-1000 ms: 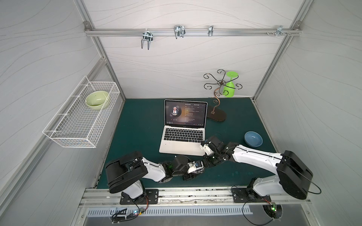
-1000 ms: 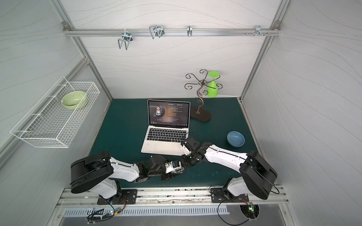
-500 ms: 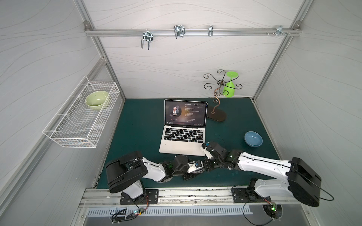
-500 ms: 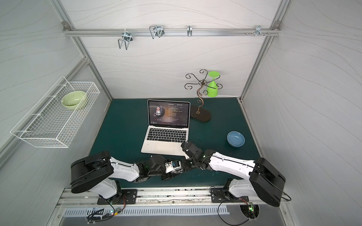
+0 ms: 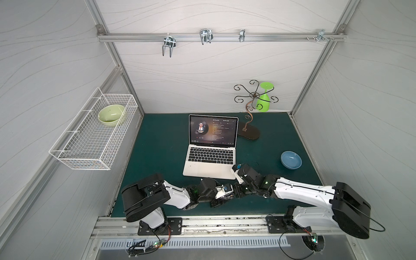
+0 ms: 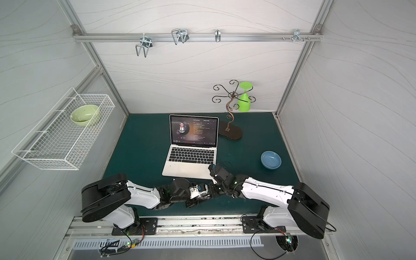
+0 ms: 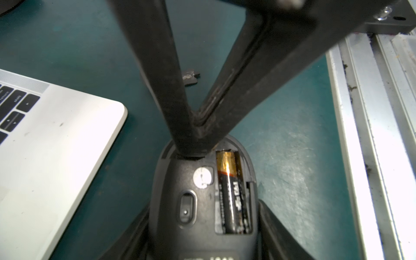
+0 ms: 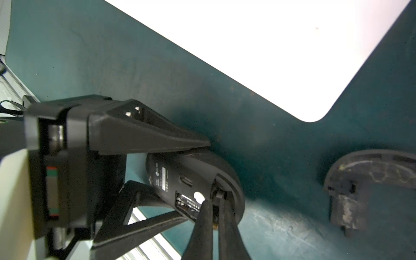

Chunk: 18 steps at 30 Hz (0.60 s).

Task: Remove the wireless mouse receiver from the laptop
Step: Insert the USB plug into the mouse.

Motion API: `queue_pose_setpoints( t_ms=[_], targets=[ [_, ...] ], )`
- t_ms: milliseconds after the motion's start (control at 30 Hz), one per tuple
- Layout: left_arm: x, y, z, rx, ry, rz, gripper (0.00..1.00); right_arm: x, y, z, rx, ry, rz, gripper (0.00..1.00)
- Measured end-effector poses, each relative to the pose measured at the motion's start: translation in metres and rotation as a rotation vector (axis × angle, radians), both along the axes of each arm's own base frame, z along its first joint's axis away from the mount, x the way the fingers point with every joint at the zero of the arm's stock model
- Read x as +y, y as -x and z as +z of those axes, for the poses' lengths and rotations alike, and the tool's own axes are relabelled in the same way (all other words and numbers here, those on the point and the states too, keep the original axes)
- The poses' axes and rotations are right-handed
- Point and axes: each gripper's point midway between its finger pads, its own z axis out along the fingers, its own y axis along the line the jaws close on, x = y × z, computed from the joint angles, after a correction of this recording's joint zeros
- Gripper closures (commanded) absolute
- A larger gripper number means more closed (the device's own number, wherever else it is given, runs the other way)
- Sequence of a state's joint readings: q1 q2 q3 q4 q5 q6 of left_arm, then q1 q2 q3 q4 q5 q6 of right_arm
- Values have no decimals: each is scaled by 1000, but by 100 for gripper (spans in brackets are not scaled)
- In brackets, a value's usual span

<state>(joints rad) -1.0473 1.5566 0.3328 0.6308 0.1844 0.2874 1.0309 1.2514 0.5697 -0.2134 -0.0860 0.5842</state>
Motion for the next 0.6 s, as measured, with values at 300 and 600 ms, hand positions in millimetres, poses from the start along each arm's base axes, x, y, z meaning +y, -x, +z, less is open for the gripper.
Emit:
queue_pose_setpoints(
  t_ms=[300, 600],
  targets=[
    [0, 0, 0, 9, 3, 6, 100, 1, 0, -1, 6, 1, -9, 76],
    [1, -1, 0, -1, 0, -11, 100, -5, -3, -6, 6, 30, -43, 45]
  ],
)
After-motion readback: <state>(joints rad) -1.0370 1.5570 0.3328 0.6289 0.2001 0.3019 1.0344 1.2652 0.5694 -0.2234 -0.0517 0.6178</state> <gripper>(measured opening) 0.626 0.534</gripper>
